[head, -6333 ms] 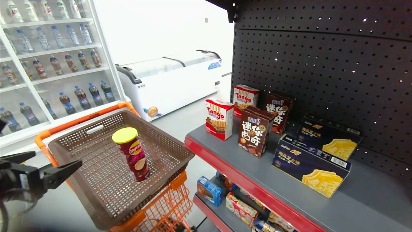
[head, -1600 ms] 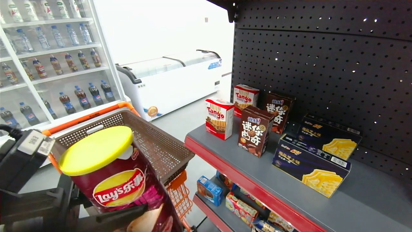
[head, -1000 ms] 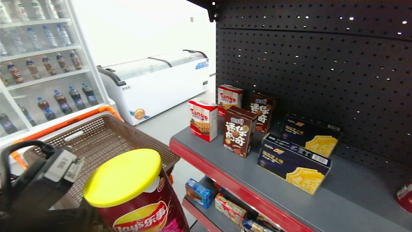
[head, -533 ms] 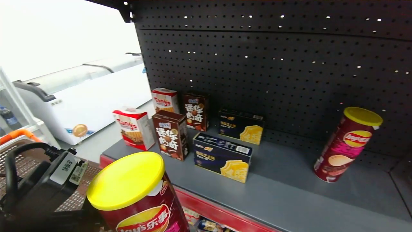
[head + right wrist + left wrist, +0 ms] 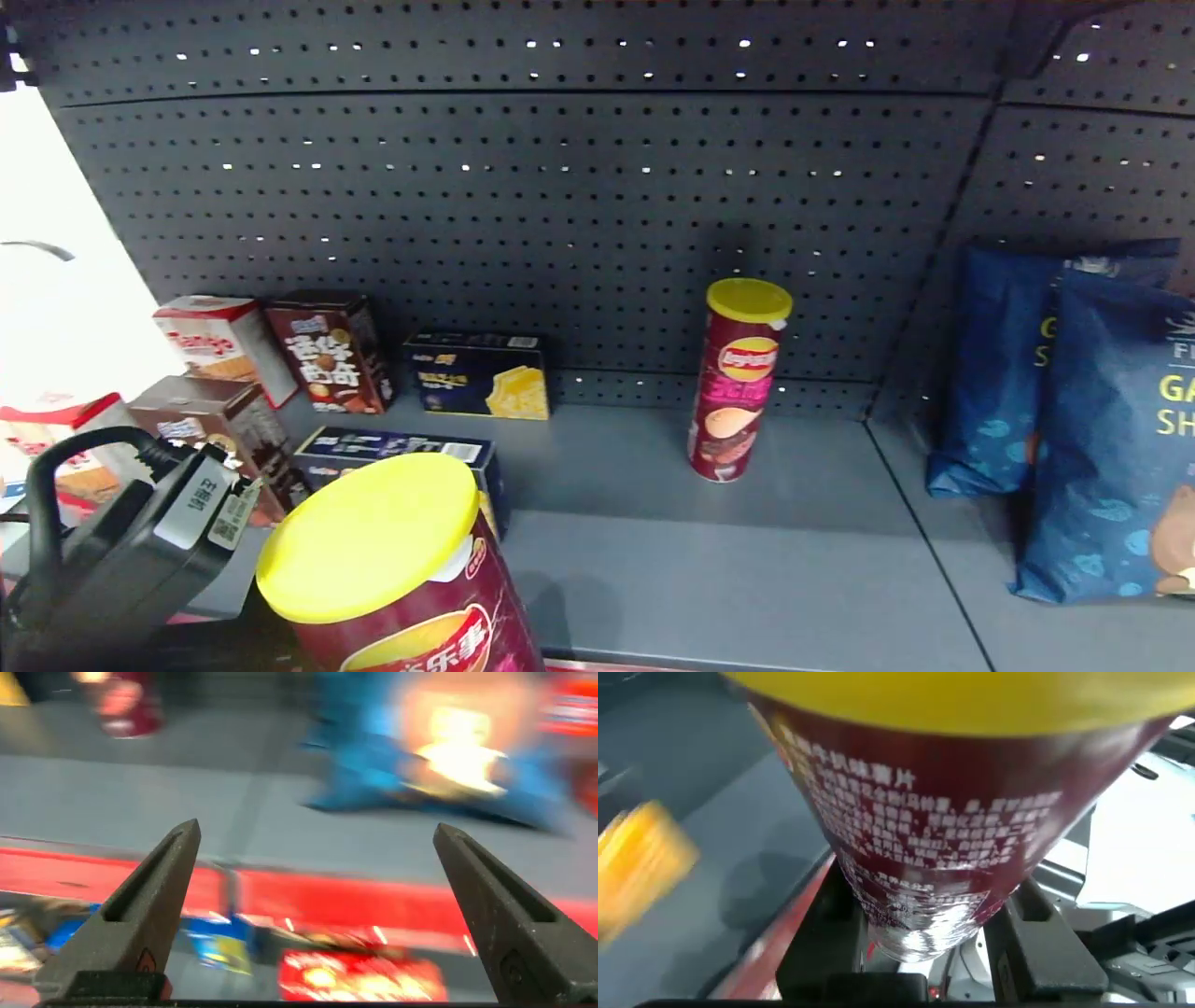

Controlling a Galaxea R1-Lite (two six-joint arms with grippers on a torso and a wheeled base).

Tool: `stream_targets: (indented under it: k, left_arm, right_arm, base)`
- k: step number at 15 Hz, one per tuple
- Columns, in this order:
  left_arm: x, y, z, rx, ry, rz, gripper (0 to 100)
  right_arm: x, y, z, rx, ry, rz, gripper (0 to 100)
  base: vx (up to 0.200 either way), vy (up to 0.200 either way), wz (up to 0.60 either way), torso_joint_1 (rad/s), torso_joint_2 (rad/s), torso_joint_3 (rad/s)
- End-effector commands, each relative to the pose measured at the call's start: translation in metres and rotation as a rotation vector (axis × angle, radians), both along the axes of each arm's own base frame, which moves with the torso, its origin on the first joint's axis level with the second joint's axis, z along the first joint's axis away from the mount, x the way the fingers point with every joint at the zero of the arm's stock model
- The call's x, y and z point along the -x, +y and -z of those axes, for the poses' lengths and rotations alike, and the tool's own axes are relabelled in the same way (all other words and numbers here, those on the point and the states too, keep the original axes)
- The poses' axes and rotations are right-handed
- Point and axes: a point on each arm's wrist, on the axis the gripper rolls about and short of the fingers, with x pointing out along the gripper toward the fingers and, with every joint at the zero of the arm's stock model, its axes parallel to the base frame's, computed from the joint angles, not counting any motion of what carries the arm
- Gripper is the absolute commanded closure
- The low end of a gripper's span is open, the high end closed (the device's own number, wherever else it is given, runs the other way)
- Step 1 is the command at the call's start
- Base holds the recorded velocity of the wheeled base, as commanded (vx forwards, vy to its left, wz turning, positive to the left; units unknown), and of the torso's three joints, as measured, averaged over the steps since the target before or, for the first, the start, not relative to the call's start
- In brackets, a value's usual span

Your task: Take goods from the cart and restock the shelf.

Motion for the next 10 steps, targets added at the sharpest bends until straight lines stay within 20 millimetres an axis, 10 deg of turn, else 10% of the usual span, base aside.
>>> stream_targets:
  k: [1, 10]
  left_arm:
    - [0.0012, 0.0010, 0.0023, -0.004, 0.005, -0.001, 100]
    - [-0.0034, 0.0021, -0.0014, -0.012, -0.024, -0.072, 100]
  right_arm:
    - [0.0000, 0.0000, 0.0000, -0.001, 0.000, -0.001, 0]
    - [0.0000, 0.0000, 0.0001, 0.000, 0.002, -0.004, 0]
  base:
    - [0.000, 0.000, 0.00, 0.000, 0.00, 0.000]
    - [0.000, 0.000, 0.00, 0.000, 0.00, 0.000]
